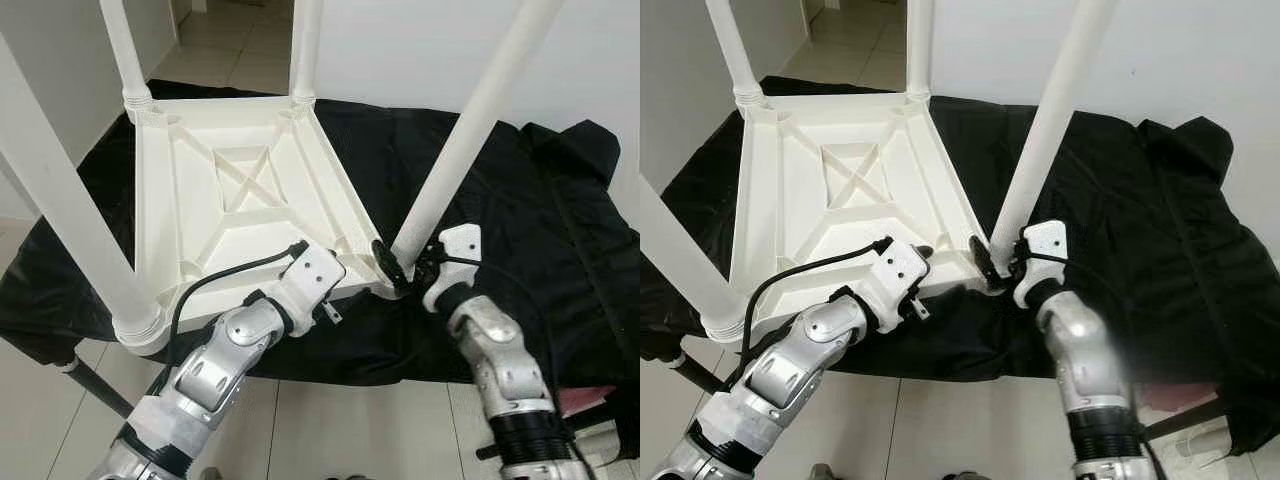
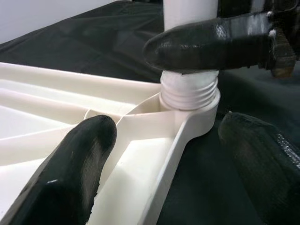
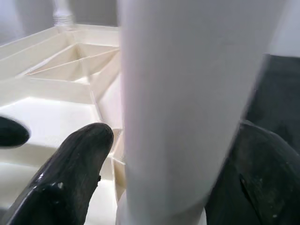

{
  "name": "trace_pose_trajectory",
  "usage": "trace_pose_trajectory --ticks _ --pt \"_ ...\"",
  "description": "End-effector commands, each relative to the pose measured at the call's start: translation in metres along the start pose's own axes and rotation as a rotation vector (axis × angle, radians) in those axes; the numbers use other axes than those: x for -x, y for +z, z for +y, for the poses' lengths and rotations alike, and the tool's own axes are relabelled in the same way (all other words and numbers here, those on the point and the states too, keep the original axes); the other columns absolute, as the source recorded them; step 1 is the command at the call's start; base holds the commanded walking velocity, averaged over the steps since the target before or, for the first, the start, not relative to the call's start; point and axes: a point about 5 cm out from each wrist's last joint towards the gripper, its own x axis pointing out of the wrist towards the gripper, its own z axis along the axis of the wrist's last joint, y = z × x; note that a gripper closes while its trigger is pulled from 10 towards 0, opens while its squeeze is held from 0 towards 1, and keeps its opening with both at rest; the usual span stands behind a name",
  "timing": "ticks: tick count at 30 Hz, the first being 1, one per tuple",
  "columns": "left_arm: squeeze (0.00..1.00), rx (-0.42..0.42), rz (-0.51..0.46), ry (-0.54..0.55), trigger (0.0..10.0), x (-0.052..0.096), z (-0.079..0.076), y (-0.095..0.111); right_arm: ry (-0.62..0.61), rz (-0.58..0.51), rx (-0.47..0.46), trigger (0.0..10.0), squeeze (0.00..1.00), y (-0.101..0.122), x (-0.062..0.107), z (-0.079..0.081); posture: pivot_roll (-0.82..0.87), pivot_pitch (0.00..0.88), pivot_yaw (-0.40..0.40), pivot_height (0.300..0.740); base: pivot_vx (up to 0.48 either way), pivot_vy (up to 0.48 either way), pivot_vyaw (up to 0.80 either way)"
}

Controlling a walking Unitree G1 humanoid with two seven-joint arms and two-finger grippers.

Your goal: Building children table

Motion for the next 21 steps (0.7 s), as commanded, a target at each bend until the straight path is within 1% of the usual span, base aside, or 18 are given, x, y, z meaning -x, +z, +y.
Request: trace_pose_trajectory --ticks 1,2,4,5,6,7,10,13,17,18,19,20,21 --pt "0.0 0.023 0.005 -0.144 10.0 0.0 -0.017 -0.001 0.031 0.021 0.023 9.3 0.0 -0.004 0.0 -0.004 0.04 0.091 -0.077 0.74 0.0 0.0 0.0" --pt "0.0 0.028 0.006 -0.151 10.0 0.0 -0.019 -0.001 0.04 0.022 0.024 9.3 0.0 -0.005 0.0 -0.004 0.04 0.091 -0.077 0.74 0.0 0.0 0.0" --pt "0.0 0.03 0.007 -0.167 10.0 0.0 -0.022 0.0 0.051 0.032 0.041 3.3 0.0 -0.006 -0.001 -0.006 0.05 0.093 -0.077 0.74 0.0 0.0 0.0" --pt "0.0 0.032 0.006 -0.174 10.0 0.001 -0.023 0.0 0.058 0.042 0.06 1.1 0.0 -0.008 -0.002 -0.007 0.05 0.096 -0.076 0.74 0.0 0.0 0.0" --pt "0.0 0.032 0.006 -0.174 10.0 0.001 -0.023 0.0 0.058 0.042 0.06 1.1 0.0 -0.008 -0.002 -0.007 0.05 0.096 -0.076 0.74 0.0 0.0 0.0" --pt "0.0 0.033 0.007 -0.18 10.0 0.001 -0.024 0.001 0.063 0.051 0.079 0.0 0.0 -0.009 -0.002 -0.008 0.05 0.096 -0.076 0.74 0.0 0.0 0.0" --pt "0.0 0.028 0.015 -0.189 10.0 0.002 -0.025 0.0 0.071 0.073 0.078 0.0 0.0 -0.014 -0.003 -0.011 0.06 0.096 -0.078 0.74 0.0 0.0 0.0" --pt "0.0 0.015 0.024 -0.179 10.0 0.003 -0.022 -0.001 0.097 0.087 0.059 0.0 0.0 -0.02 -0.004 -0.011 0.06 0.094 -0.08 0.74 0.0 0.0 0.0" --pt "0.0 0.014 0.026 -0.173 10.0 0.004 -0.021 -0.001 0.102 0.09 0.057 0.0 0.0 -0.021 -0.005 -0.011 0.06 0.093 -0.08 0.74 0.0 0.0 0.0" --pt "0.0 0.014 0.024 -0.165 10.0 0.004 -0.02 0.0 0.083 0.093 0.033 2.2 0.0 -0.022 -0.005 -0.011 0.06 0.092 -0.079 0.74 0.0 0.0 0.0" --pt "0.0 0.015 0.021 -0.159 10.0 0.003 -0.019 0.0 0.068 0.093 0.005 10.0 0.0 -0.022 -0.006 -0.011 0.06 0.093 -0.078 0.74 0.0 0.0 0.0" --pt "0.0 0.016 0.02 -0.156 10.0 0.003 -0.019 0.001 0.06 0.092 -0.014 10.0 0.0 -0.022 -0.007 -0.011 0.06 0.093 -0.078 0.74 0.0 0.0 0.0" --pt "0.0 0.016 0.02 -0.156 10.0 0.003 -0.019 0.001 0.06 0.092 -0.014 10.0 0.0 -0.022 -0.007 -0.011 0.06 0.093 -0.078 0.74 0.0 0.0 0.0"
